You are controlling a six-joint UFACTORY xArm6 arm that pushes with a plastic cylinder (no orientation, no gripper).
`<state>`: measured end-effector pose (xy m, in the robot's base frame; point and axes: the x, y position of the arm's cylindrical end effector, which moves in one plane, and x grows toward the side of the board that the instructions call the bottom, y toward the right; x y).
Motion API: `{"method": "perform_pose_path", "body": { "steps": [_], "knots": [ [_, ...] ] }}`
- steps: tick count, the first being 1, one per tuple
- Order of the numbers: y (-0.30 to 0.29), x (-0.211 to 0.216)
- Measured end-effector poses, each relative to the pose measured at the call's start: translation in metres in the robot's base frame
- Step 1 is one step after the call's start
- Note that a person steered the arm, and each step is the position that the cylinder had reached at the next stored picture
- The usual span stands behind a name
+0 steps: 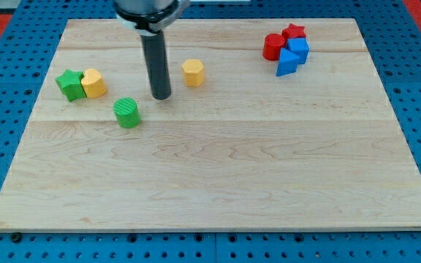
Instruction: Move yellow hexagon close to the red blocks
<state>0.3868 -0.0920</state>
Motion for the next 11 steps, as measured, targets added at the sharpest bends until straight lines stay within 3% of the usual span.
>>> {"method": "perform_pose_path", "body": {
  "steps": [2,4,7,8,10,11],
  "knots": [
    [0.068,-0.071],
    [0.05,-0.048],
    [0.111,-0.041],
    [0.13,-0.043],
    [0.14,-0.087],
    [0.14,-0.074]
  ]
}}
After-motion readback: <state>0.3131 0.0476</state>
